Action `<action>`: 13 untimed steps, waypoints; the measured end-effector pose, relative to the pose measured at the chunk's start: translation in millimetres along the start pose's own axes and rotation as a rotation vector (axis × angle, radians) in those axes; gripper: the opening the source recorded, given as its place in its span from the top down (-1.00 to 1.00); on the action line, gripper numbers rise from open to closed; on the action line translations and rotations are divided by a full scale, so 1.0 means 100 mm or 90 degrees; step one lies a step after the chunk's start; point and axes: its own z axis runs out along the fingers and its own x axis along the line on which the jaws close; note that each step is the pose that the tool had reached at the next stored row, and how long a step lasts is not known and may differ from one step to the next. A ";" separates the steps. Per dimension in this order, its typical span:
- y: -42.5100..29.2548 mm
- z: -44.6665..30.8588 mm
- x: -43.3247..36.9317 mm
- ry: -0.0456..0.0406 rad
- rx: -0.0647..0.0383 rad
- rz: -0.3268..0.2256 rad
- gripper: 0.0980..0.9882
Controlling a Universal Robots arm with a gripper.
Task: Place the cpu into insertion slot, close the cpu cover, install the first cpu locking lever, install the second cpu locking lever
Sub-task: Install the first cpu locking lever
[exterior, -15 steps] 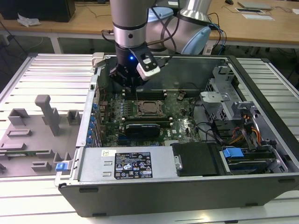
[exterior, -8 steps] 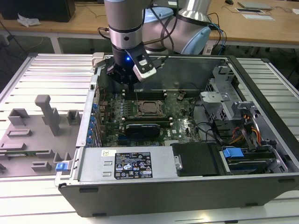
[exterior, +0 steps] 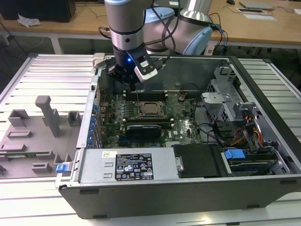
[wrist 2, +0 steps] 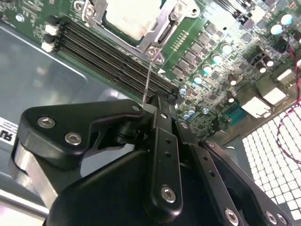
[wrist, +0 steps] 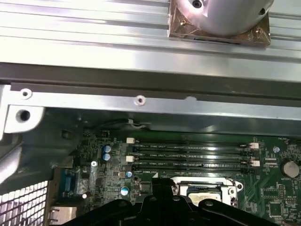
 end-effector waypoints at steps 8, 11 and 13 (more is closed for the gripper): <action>-0.006 0.009 -0.119 0.0000 0.000 0.000 0.98; -0.009 0.012 -0.163 0.0000 0.000 0.000 0.98; -0.011 0.014 -0.191 0.0000 0.000 0.000 0.98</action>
